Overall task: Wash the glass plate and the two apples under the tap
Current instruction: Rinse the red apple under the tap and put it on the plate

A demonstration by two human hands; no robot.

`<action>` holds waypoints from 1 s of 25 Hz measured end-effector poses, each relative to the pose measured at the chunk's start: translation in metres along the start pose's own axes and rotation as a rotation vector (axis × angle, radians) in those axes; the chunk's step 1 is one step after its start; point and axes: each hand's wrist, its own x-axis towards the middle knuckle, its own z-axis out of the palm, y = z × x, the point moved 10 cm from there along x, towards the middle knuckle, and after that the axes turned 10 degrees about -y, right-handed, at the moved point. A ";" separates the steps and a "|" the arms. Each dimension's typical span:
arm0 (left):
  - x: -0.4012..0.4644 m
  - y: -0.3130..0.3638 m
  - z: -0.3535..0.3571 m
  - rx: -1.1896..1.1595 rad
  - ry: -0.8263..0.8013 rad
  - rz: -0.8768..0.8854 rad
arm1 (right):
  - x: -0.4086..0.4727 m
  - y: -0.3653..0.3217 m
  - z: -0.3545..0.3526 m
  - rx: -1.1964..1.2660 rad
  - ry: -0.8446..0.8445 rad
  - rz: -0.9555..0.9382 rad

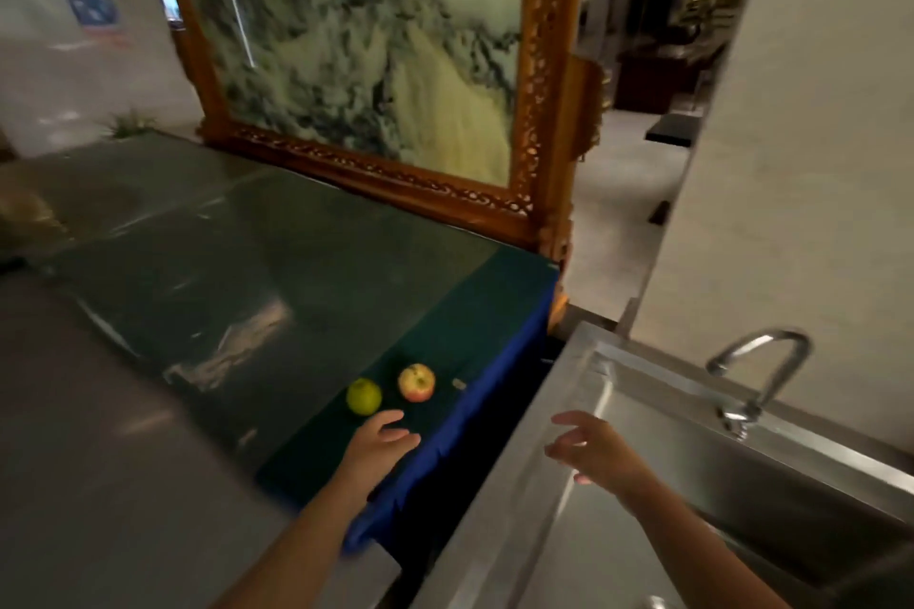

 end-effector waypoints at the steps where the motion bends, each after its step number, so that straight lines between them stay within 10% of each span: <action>1: 0.012 -0.007 -0.016 -0.033 0.006 -0.034 | 0.018 -0.008 0.014 0.000 0.009 -0.004; 25: 0.187 -0.062 -0.005 -0.373 0.292 0.018 | 0.244 -0.032 0.140 0.235 -0.218 -0.171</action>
